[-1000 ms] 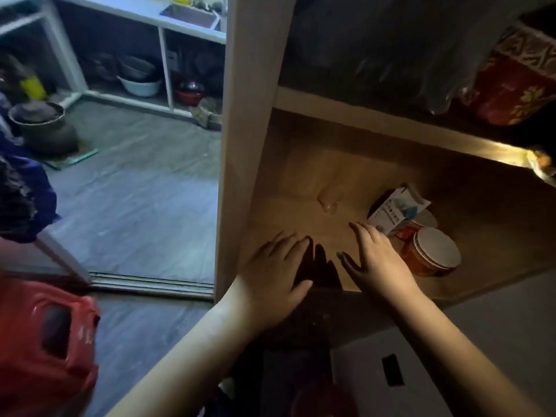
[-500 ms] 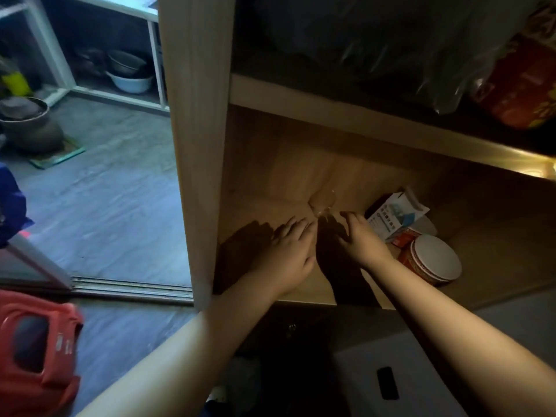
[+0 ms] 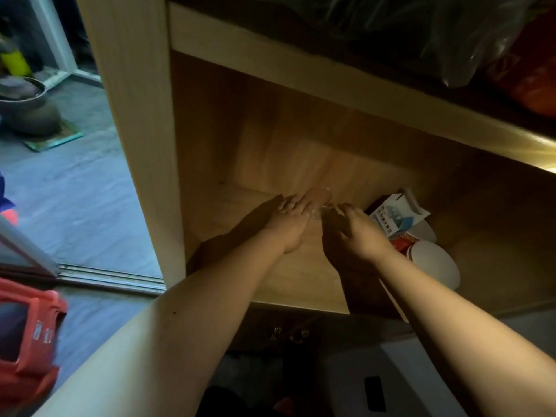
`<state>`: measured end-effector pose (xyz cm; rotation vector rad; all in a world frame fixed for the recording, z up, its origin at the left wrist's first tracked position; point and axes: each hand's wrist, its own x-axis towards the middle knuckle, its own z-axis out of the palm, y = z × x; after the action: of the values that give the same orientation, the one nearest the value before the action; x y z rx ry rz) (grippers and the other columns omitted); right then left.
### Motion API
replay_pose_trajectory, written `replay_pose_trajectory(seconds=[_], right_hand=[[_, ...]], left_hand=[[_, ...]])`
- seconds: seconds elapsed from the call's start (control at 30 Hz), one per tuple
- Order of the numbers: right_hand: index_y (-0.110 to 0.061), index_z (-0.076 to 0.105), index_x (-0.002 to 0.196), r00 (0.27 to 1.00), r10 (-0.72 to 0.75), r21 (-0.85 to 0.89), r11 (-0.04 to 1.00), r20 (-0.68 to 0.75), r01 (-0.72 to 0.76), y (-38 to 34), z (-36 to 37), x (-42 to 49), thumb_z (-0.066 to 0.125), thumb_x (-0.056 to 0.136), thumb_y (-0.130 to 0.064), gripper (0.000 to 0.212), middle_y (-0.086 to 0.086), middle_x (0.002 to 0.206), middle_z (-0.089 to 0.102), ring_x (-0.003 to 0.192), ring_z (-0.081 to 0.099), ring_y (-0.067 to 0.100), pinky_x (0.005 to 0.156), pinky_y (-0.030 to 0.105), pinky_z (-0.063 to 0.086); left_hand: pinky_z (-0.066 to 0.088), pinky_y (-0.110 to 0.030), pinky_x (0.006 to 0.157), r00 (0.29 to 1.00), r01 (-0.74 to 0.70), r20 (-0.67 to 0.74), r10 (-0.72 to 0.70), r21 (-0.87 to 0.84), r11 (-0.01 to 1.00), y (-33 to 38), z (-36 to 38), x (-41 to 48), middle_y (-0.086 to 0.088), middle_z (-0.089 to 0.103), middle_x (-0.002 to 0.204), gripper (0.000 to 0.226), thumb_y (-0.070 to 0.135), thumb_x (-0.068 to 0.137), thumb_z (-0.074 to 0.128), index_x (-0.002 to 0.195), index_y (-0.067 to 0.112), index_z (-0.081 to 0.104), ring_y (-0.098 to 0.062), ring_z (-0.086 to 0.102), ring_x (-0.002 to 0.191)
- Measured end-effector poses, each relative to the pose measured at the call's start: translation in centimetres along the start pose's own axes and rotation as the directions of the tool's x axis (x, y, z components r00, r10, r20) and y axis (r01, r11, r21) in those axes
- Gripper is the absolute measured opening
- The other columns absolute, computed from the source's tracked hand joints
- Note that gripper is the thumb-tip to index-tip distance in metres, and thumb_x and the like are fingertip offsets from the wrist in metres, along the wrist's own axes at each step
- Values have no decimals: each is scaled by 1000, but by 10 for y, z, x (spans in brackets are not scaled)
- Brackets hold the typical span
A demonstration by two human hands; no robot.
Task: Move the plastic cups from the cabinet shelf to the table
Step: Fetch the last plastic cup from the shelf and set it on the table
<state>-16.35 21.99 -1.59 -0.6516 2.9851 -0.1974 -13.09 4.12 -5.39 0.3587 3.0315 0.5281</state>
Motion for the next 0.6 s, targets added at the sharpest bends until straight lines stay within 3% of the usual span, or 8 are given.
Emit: replay_pose_trajectory(seconds=[0.4,0.6], right_hand=[[-20,18,148,996,-83,-16,996,28,84,15,17,0,54,88,-20,70,7,156,19,137,30,24,108,32,28],[-23,21,147,998,-58,30,998,30,58,18,18,-3,56,88,-24,68,4,156,21,136,33,23,107,38,36]], left_hand=[[2,-35,114,992,-51,-118,53,23,998,10,12,44,-12,10,156,52,8,95,36,144,7,20,-28,2,143],[25,-39,109,978,-14,-206,14,4,1000,10,13,42,-15,34,146,40,5,88,48,128,8,47,-30,26,135]])
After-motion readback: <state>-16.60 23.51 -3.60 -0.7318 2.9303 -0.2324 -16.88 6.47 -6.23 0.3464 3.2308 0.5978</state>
